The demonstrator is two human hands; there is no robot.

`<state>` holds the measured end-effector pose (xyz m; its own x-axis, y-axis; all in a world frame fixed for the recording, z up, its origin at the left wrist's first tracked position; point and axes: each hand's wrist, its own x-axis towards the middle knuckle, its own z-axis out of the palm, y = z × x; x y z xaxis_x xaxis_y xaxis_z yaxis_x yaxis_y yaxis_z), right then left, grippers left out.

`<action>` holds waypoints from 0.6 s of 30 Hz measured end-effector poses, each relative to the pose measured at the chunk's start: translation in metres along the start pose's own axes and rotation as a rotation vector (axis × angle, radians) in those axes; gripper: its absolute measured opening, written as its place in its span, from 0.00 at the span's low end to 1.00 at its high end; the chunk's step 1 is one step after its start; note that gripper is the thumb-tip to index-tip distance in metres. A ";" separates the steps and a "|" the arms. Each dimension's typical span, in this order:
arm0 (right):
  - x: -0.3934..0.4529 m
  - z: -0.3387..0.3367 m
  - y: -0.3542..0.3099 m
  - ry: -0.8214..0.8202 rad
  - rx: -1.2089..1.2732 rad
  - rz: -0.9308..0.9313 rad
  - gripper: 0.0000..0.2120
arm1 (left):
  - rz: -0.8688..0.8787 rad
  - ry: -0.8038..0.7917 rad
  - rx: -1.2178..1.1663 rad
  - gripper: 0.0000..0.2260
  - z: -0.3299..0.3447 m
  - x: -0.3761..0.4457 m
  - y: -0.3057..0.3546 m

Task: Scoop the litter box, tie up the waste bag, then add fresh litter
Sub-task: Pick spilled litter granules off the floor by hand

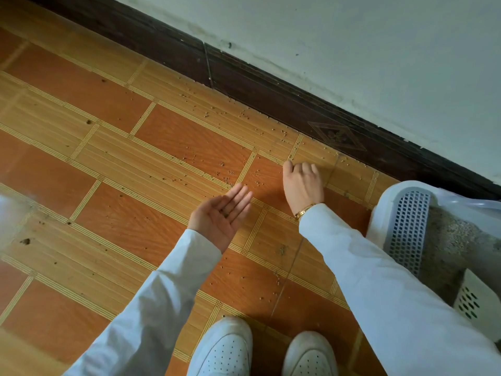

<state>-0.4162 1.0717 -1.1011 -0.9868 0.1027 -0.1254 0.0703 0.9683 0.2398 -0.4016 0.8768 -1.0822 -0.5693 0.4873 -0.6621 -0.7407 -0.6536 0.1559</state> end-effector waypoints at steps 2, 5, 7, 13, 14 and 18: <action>0.000 0.000 0.001 -0.013 -0.011 -0.024 0.13 | 0.011 0.011 -0.001 0.19 0.003 0.003 0.002; 0.001 -0.008 0.000 -0.012 0.070 -0.036 0.11 | 0.027 0.031 0.001 0.18 0.007 0.007 0.004; -0.004 -0.023 -0.010 0.093 0.175 -0.101 0.08 | 0.041 0.053 0.012 0.18 0.011 0.010 0.004; -0.014 -0.039 -0.042 0.214 0.621 -0.317 0.08 | 0.079 0.112 0.058 0.18 0.018 0.017 0.003; -0.008 -0.037 -0.036 0.157 0.679 -0.216 0.12 | 0.078 0.092 0.036 0.18 0.017 0.017 0.004; 0.020 -0.019 0.011 0.138 0.404 0.125 0.16 | 0.066 0.042 -0.016 0.18 0.012 0.017 0.013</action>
<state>-0.4380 1.0797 -1.0831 -0.9754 0.2200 0.0169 0.2148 0.9644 -0.1542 -0.4256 0.8833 -1.0827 -0.6007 0.4188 -0.6810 -0.6962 -0.6927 0.1881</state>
